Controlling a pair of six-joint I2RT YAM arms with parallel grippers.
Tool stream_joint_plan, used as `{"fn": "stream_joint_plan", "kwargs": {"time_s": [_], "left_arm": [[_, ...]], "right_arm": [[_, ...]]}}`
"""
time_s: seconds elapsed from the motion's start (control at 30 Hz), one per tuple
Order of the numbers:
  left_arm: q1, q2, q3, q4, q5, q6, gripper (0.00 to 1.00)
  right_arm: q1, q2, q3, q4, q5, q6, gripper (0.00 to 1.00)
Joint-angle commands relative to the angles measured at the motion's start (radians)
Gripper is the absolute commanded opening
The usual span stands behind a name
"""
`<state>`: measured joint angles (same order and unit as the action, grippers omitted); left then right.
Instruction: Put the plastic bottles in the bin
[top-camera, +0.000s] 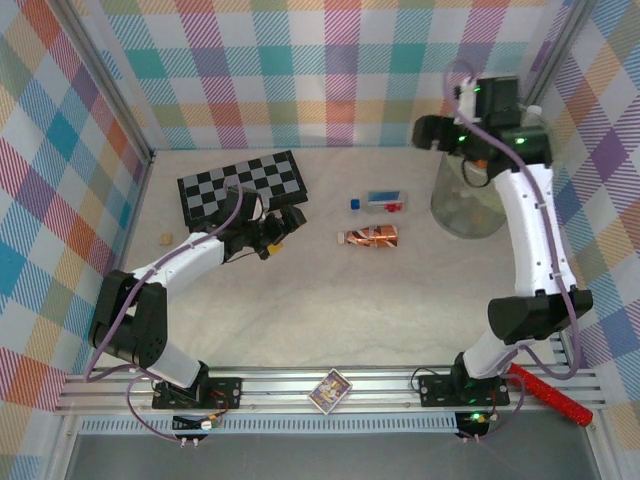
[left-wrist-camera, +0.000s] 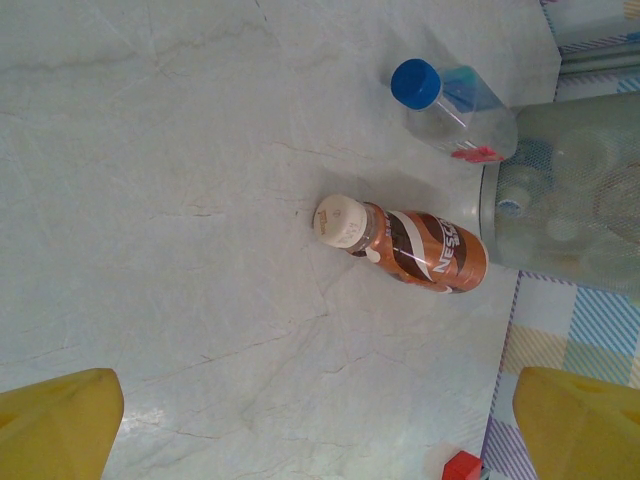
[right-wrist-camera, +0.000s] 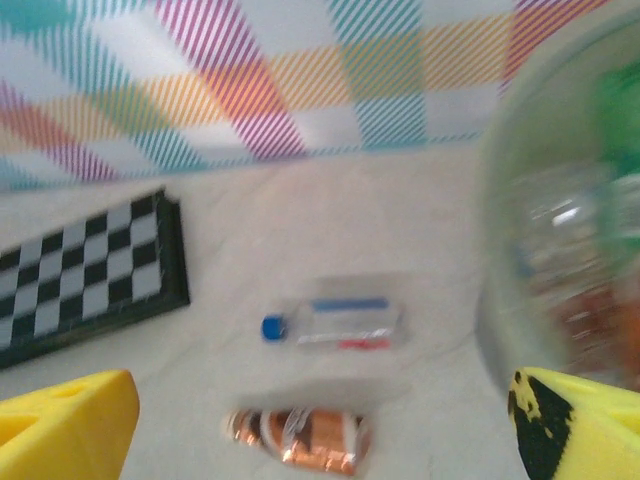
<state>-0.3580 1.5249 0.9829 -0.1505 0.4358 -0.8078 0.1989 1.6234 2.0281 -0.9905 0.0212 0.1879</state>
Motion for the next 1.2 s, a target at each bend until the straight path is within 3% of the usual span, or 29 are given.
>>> {"fn": "stream_joint_plan", "kwargs": {"time_s": [0.0, 0.23, 0.4, 0.63, 0.73, 1.17], "left_arm": [[-0.007, 0.010, 0.008, 0.014, 0.018, 0.010, 0.99], [-0.007, 0.025, 0.031, 0.012, 0.033, 0.013, 0.99], [-0.007, 0.002, 0.016, -0.001, 0.021, 0.022, 0.99], [-0.007, -0.012, -0.007, 0.014, 0.018, 0.011, 0.99], [-0.007, -0.021, -0.006, 0.009, 0.017, 0.014, 1.00], [-0.007, -0.063, -0.021, -0.032, -0.007, 0.027, 1.00]], "right_arm": [[0.108, -0.015, -0.083, -0.025, 0.133, 0.045, 0.97], [0.160, 0.107, -0.203, 0.040, 0.022, 0.266, 0.99], [0.165, 0.221, -0.170, 0.078, 0.073, 0.455, 0.99], [0.165, 0.359, -0.111, 0.045, 0.220, 0.835, 0.99], [0.166, 0.405, -0.117, 0.095, 0.206, 0.954, 0.99], [0.164, 0.619, -0.059, 0.148, 0.170, 1.176, 0.99]]}}
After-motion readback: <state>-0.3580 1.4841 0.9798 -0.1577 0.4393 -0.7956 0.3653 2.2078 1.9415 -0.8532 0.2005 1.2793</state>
